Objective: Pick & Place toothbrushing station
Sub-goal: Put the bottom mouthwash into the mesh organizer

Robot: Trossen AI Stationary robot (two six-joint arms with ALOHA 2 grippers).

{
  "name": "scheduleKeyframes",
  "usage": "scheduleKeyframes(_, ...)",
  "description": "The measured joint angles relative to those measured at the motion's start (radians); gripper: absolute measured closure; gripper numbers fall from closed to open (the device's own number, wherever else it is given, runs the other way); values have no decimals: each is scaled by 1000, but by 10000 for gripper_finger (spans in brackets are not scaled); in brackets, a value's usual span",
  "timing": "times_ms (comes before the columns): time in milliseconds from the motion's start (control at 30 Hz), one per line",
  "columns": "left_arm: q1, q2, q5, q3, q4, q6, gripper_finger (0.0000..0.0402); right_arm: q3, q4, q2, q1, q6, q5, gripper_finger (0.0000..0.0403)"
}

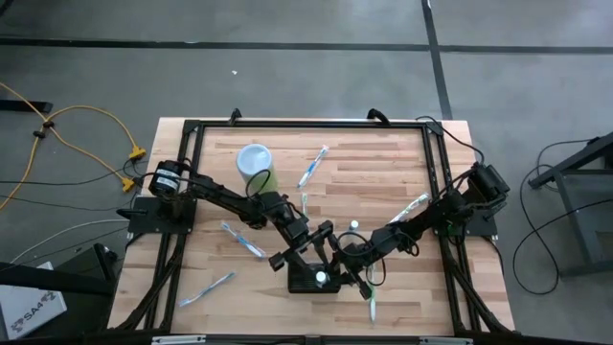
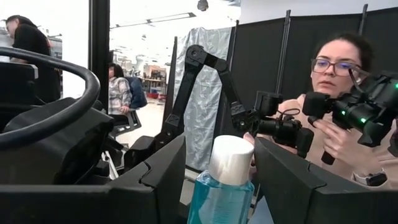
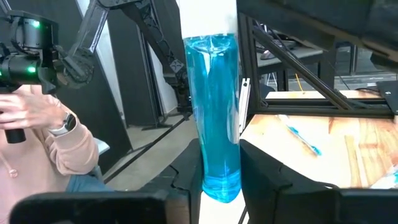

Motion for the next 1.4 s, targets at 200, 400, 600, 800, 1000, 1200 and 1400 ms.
scheduleKeyframes(200,1,-18,-6,0,-20,-10,222,0,-1,0,1,0,-1,326)
scheduleKeyframes(400,3,-111,-20,0,-197,40,222,0,-5,0,1,0,-2,323)
scheduleKeyframes(600,-37,-254,-261,0,-589,165,222,0,-3,0,1,0,-1,326)
scheduleKeyframes(800,-112,-379,-536,1,-850,163,222,0,-2,0,1,0,3,321)
scheduleKeyframes(1000,-170,-419,-685,2,-956,58,222,0,-2,0,0,-1,5,325)
scheduleKeyframes(1200,-213,-419,-723,47,-1014,8,222,0,-17,0,-15,-4,10,322)
scheduleKeyframes(1400,-258,-419,-782,123,-1120,9,222,0,-52,0,-43,2,11,325)
